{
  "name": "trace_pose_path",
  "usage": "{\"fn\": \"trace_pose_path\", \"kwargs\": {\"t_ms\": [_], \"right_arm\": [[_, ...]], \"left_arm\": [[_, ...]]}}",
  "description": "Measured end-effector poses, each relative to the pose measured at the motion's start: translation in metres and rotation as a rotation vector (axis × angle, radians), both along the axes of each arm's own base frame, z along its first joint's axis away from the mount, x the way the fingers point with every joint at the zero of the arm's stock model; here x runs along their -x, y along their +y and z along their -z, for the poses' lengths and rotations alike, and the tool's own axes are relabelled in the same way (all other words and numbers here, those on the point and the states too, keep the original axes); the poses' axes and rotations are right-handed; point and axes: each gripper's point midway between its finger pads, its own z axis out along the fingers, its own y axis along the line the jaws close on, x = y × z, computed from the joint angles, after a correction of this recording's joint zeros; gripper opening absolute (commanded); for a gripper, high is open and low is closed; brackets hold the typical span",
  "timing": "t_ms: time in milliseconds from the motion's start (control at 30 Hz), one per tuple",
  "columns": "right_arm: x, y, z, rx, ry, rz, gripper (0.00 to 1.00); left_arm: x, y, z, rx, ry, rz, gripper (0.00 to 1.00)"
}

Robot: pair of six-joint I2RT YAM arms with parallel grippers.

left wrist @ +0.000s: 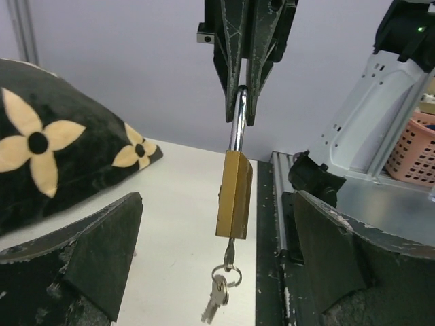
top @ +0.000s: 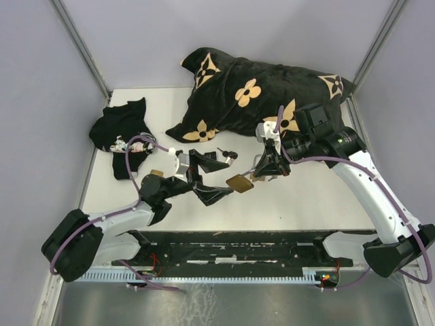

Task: Lock with the key
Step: Lock the lock.

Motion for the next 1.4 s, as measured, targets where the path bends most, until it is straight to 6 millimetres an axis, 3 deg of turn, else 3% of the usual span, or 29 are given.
{"fn": "trace_pose_path", "kwargs": {"t_ms": [233,400,533,633,733,867,1100,1200,1300,1400], "right_arm": [[0.004,0.001,-0.006,-0.034,0.083,0.027,0.02],[0.0,0.0,-0.012,-0.061,0.116,0.056,0.02],[0.001,0.001,-0.011,-0.078,0.141,0.061,0.02],[0.003,0.002,-0.007,-0.079,0.162,0.065,0.02],[0.003,0.002,-0.004,-0.081,0.186,0.072,0.02],[0.003,0.003,-0.009,-0.104,0.216,0.082,0.02],[0.0,0.003,-0.018,-0.141,0.244,0.098,0.02],[0.0,0.004,-0.02,-0.149,0.255,0.102,0.02],[0.001,0.005,-0.023,-0.159,0.27,0.097,0.02],[0.002,0.006,-0.023,-0.167,0.274,0.092,0.02]], "left_arm": [[0.022,-0.03,-0.001,0.036,0.043,0.129,0.8],[0.027,-0.044,0.01,0.036,0.076,0.168,0.6],[0.023,-0.05,0.015,0.045,0.129,0.171,0.59],[0.022,-0.054,0.008,0.072,0.145,0.166,0.56],[0.019,-0.054,-0.001,0.107,0.142,0.139,0.37],[0.016,-0.053,-0.007,0.128,0.144,0.117,0.5],[0.019,-0.045,-0.008,0.138,0.146,0.099,0.51],[0.019,-0.045,-0.004,0.131,0.154,0.098,0.39],[0.019,-0.045,-0.005,0.133,0.153,0.097,0.34],[0.019,-0.045,-0.005,0.137,0.153,0.098,0.11]]}}
